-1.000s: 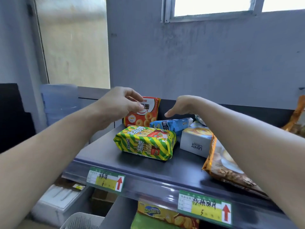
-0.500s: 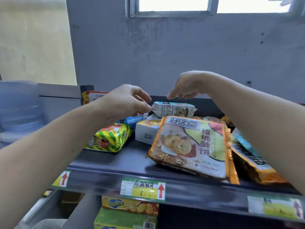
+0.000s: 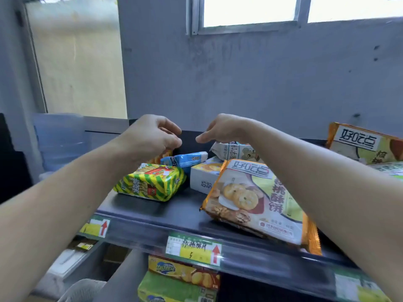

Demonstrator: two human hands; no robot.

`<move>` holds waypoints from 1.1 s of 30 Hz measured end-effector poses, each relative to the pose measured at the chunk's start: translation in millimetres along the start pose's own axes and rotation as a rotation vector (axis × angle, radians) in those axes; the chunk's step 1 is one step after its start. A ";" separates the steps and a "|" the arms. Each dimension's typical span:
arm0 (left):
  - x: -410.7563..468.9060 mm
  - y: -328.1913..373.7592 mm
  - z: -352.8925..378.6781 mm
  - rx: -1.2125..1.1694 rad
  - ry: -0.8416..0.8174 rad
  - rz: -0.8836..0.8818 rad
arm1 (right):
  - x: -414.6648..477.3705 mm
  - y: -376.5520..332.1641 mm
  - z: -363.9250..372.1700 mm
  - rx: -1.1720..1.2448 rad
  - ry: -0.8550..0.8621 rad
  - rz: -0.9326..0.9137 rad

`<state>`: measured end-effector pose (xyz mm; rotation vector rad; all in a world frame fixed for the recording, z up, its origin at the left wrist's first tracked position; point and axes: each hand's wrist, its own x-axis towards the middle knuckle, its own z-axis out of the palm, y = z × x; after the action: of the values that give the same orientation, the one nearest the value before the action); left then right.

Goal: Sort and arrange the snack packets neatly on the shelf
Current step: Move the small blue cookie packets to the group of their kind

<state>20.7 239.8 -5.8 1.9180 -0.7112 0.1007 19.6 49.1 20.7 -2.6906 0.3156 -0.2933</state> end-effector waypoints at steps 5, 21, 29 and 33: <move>2.1 -20.1 -32.0 0.027 0.010 -0.005 | 31.5 -38.8 39.2 -0.115 -0.110 -0.001; 35.4 -75.2 -61.0 0.017 -0.051 -0.016 | 87.5 -54.5 75.6 -0.254 -0.425 0.249; 42.7 -77.0 -52.3 0.005 -0.089 0.014 | 84.1 -55.7 75.9 -0.228 -0.346 0.224; 44.5 -73.7 -49.2 -0.012 -0.096 0.025 | 80.4 -57.5 67.5 -0.187 -0.290 0.219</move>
<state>107.3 283.6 -26.2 1.9128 -0.7981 0.0194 123.2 104.4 -2.6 -2.7954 0.5661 0.1996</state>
